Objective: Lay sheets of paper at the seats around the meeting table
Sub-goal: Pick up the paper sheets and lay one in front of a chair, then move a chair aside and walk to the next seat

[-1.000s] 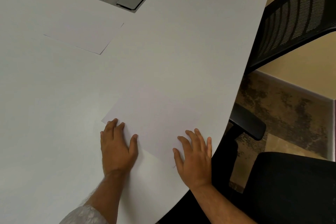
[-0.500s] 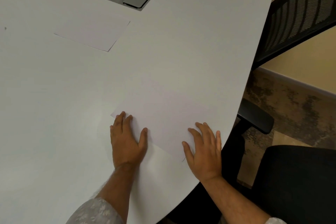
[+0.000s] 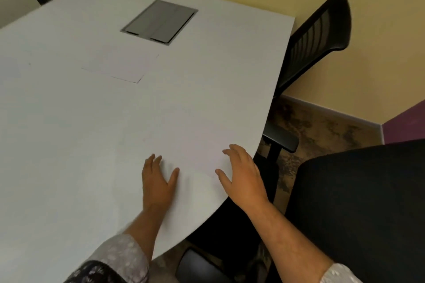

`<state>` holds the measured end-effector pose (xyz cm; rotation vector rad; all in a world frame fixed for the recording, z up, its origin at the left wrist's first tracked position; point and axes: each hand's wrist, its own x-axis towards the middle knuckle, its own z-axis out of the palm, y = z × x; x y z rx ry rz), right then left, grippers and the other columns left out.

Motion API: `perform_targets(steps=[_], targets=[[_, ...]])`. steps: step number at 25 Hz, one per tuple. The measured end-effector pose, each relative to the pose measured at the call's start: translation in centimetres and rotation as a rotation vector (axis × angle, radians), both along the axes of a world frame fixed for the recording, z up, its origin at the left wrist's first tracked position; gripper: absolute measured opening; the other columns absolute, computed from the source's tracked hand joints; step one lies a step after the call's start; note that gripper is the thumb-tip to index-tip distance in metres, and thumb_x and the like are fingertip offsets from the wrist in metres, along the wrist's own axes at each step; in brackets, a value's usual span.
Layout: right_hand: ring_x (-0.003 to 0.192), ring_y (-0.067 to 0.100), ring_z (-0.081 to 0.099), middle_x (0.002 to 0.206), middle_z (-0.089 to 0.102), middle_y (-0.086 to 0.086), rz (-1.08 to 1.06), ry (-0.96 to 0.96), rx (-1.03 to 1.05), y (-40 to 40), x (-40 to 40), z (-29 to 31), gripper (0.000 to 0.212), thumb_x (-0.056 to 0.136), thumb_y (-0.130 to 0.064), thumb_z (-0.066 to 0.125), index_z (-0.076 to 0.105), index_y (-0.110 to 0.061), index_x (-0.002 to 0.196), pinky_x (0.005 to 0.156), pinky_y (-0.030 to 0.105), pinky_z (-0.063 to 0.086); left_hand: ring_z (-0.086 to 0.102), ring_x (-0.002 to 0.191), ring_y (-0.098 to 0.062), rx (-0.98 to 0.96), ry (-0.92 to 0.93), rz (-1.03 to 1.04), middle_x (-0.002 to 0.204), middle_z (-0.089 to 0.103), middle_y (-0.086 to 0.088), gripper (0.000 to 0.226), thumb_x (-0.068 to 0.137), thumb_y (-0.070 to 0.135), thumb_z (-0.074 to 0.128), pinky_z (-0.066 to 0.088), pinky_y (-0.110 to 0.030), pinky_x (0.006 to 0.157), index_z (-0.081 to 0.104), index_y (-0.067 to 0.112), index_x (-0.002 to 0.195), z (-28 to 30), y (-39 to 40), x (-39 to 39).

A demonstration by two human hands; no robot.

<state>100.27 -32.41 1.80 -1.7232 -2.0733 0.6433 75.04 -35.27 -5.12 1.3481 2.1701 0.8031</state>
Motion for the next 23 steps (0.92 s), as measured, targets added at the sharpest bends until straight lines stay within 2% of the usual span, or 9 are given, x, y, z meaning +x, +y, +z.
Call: perform_targets(steps=[7, 10, 15, 23], targets=[[0.144, 0.013, 0.04, 0.158, 0.039, -0.012, -0.043, 0.023, -0.01, -7.8, 1.5, 8.9, 0.055, 0.098, -0.049, 0.066, 0.046, -0.033, 0.147, 0.118, 0.045, 0.041, 0.032, 0.152, -0.018, 0.09, -0.003, -0.228, 0.163, 0.038, 0.003, 0.059, 0.098, 0.055, 0.061, 0.038, -0.044, 0.119, 0.05, 0.028, 0.149, 9.0, -8.1, 5.5], [0.142, 0.011, 0.041, 0.156, 0.039, -0.015, -0.078, 0.038, 0.021, -9.5, 3.3, 11.9, 0.055, 0.097, -0.049, 0.068, 0.046, -0.036, 0.146, 0.116, 0.043, 0.043, 0.032, 0.151, -0.013, 0.125, -0.022, -0.295, 0.163, 0.038, 0.007, 0.062, 0.097, 0.057, 0.06, 0.037, -0.043, 0.12, 0.048, 0.029, 0.151, 12.1, -9.7, 8.1], [0.139, 0.012, 0.045, 0.153, 0.041, -0.015, -0.032, 0.014, 0.087, -11.5, 7.8, 16.8, 0.058, 0.095, -0.049, 0.068, 0.046, -0.034, 0.147, 0.115, 0.042, 0.045, 0.027, 0.148, 0.003, 0.211, -0.034, -0.371, 0.163, 0.03, 0.022, 0.066, 0.092, 0.071, 0.055, 0.033, -0.027, 0.114, 0.042, 0.043, 0.15, 16.9, -12.1, 13.4], [0.135, 0.014, 0.05, 0.151, 0.048, -0.011, 0.183, -0.102, 0.241, -12.3, 21.2, 25.2, 0.062, 0.096, -0.051, 0.065, 0.045, -0.031, 0.151, 0.119, 0.05, 0.039, 0.035, 0.147, -0.005, 0.315, -0.033, -0.313, 0.159, 0.036, 0.017, 0.071, 0.086, 0.074, 0.058, 0.034, -0.029, 0.113, 0.049, 0.037, 0.146, 24.3, -12.6, 25.7]])
